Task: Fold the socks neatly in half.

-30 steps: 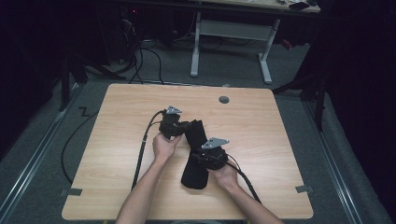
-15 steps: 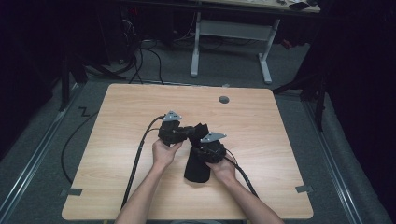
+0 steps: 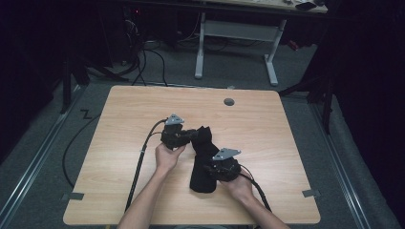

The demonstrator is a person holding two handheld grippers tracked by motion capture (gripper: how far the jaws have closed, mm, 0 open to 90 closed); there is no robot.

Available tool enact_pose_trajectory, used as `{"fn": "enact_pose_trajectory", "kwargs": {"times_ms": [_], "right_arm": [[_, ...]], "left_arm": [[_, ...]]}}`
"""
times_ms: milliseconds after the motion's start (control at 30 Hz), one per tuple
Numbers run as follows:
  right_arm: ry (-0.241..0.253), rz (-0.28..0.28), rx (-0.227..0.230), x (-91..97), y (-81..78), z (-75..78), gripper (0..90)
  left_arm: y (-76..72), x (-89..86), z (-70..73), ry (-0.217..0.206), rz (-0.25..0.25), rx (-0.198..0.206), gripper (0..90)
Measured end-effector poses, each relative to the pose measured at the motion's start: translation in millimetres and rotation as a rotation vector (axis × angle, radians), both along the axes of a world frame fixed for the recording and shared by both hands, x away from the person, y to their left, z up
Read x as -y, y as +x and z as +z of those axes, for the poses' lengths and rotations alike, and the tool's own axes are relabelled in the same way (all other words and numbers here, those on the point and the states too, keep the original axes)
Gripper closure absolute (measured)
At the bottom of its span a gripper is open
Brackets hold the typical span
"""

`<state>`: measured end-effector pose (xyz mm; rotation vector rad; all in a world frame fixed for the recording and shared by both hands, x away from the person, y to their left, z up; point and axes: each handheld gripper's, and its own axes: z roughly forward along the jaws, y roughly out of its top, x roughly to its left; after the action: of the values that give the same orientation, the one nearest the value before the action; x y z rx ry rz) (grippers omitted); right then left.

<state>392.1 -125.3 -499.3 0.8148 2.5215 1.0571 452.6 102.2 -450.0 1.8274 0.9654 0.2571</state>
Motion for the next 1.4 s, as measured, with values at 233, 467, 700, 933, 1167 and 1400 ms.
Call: {"fn": "enact_pose_trajectory", "kwargs": {"times_ms": [233,467,700,933,1167,1400], "right_arm": [[0.033,-0.032,0.004,-2.7,15.9,-4.3,60.7],[0.026,-0.064,0.011,-3.6,30.2,-3.4,60.5],[0.068,-0.042,0.042,7.3,8.8,11.4,59.1],[0.042,-0.018,0.008,7.5,-2.0,5.8,59.7],[0.021,-0.075,0.019,2.0,17.1,-4.1,62.3],[0.053,-0.098,-0.010,2.5,25.5,-5.7,60.4]], "left_arm": [[-16.3,-0.8,6.2,-0.001,-0.064,0.019,78.9],[-27.0,4.4,-8.6,0.036,-0.084,0.003,78.6],[-25.2,7.3,-18.3,0.030,-0.063,-0.006,78.5],[-23.8,10.0,-22.0,0.052,-0.053,-0.003,78.5],[-32.6,10.6,-13.7,0.083,-0.061,0.038,78.1],[-45.1,12.5,-27.6,0.135,-0.062,0.038,77.4]]}}
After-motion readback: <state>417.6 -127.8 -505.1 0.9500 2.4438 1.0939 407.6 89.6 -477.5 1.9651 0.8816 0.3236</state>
